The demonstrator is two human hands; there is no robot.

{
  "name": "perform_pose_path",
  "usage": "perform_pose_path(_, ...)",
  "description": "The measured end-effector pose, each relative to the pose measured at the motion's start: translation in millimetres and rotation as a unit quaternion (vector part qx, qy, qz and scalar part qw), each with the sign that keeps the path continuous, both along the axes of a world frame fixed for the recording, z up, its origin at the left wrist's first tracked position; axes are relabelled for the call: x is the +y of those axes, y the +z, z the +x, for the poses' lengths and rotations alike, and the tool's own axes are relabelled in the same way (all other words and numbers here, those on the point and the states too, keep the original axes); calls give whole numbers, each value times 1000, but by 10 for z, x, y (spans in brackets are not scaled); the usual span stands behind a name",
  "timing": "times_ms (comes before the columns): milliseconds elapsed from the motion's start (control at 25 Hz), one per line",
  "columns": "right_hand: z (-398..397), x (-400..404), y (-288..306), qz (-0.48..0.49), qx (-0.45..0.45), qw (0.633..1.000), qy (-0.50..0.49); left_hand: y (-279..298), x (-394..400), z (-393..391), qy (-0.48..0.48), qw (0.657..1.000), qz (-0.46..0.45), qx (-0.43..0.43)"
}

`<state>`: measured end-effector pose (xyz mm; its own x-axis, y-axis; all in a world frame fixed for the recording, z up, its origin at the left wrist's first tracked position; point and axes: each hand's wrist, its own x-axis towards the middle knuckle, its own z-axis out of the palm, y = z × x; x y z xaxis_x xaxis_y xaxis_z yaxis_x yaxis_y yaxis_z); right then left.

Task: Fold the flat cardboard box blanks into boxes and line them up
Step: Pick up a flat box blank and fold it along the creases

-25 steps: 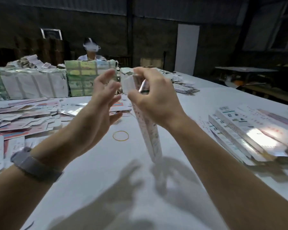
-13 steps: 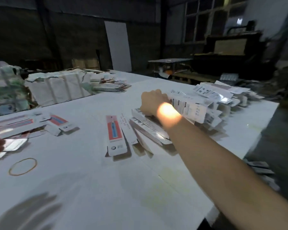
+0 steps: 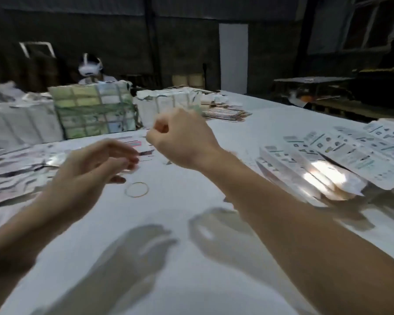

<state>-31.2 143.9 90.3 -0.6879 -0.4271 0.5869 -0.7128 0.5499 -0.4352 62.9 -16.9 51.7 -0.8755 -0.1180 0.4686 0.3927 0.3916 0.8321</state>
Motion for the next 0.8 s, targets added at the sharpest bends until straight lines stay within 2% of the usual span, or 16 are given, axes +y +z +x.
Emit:
perform_pose_path(120, 243, -552, -95, -25, -23, 999, 42, 73, -277, -33, 57, 996, -57, -33)
perform_pose_path(200, 335, -859, -152, -16, -44, 997, 59, 41, -766, -57, 122, 979, -115, -114)
perform_pose_path(240, 369, -991, -180, -3, -52, 997, 66, -12, -1021, -30, 166, 955, -170, -179)
perform_pose_path(320, 419, -1216, -236, 12, -59, 995, 82, -167, -1456, 63, 251, 863, -303, -317)
perform_pose_path(400, 446, -1354, -303, 11, -63, 994, 93, -290, -1615, 133, 266, 772, -390, -425)
perform_pose_path(440, 460, -1408, -342, 16, -61, 993, 95, -328, -1658, 124, 258, 749, -411, -452)
perform_pose_path(560, 457, -1473, -425, 28, -55, 993, 103, -341, -1668, 93, 258, 723, -430, -475)
perform_pose_path(800, 376, -1409, -434, -3, -74, 993, 96, -362, -1645, 169, 291, 701, -462, -459)
